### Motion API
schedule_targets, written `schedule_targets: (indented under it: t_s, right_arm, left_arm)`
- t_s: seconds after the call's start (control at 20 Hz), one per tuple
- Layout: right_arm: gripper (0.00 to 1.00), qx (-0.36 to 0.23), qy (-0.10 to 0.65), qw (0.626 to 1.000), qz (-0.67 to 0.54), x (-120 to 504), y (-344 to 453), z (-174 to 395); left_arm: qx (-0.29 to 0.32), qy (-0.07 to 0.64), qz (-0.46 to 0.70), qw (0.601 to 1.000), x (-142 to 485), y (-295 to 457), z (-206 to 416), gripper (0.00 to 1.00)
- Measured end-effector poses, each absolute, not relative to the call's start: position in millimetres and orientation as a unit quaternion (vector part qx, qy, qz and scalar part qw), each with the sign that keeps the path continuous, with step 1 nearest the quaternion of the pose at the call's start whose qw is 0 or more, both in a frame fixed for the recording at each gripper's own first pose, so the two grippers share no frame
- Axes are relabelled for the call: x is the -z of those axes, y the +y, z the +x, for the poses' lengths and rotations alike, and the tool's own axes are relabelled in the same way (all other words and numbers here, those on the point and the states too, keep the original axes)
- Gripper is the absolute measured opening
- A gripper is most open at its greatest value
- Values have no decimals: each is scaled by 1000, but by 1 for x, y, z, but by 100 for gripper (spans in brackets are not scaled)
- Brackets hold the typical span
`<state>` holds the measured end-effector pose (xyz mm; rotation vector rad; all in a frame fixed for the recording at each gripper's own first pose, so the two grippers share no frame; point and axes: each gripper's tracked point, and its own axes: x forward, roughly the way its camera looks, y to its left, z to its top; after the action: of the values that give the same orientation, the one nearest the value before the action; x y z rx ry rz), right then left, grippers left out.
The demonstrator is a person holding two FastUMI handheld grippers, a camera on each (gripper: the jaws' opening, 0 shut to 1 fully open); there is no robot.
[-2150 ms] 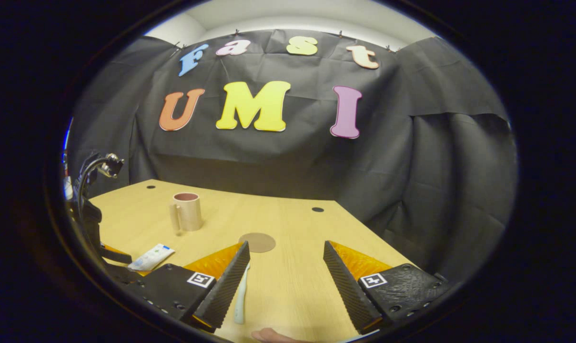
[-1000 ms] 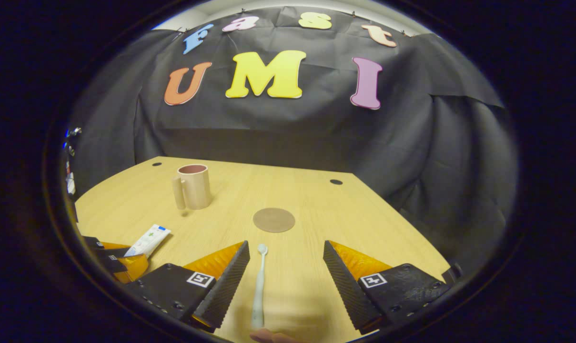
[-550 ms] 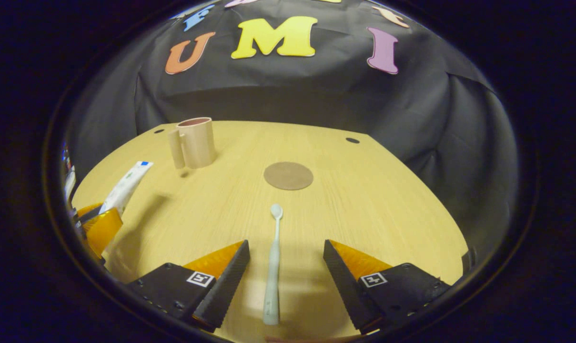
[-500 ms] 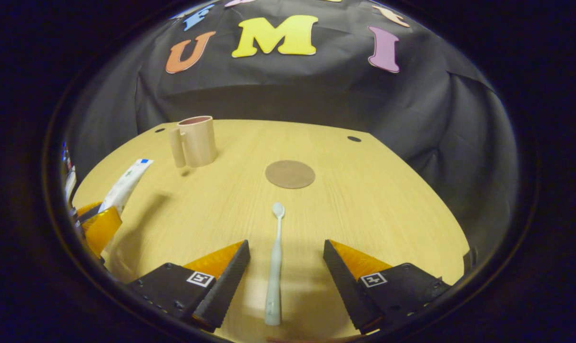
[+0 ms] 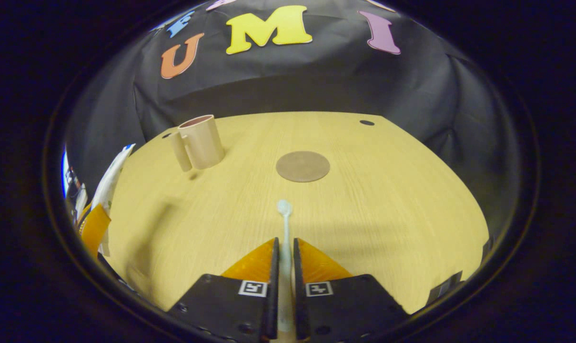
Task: Put the toothbrush and toothpaste on the desktop into the cup, then pick up the cup and place it on the coaster on the desktop.
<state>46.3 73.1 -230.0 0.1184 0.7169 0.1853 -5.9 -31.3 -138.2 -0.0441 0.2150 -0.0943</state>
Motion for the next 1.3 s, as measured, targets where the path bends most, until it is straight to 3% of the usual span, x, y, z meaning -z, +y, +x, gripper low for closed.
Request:
schedule_targets:
  t_s: [0.15,0.3,0.8,1.1,1.2,1.3]
  right_arm:
    - [4,-95,344,931,79,229,72,46]
    - [0,-102,334,934,73,227,69,46]
    - [0,-109,125,984,65,120,46,28]
    - [0,-112,89,987,71,96,35,14]
    - [0,-111,85,988,72,96,32,14]
    - [0,-108,82,988,76,97,26,13]
  left_arm:
    - [44,113,-33,992,142,-30,-5,40]
    - [35,118,-31,992,144,-22,-1,40]
    - [23,69,-53,996,95,-7,25,40]
    - [49,38,-58,996,47,-24,71,40]
    - [62,32,-65,995,31,-34,93,44]
    - [69,26,-73,995,19,-38,117,40]
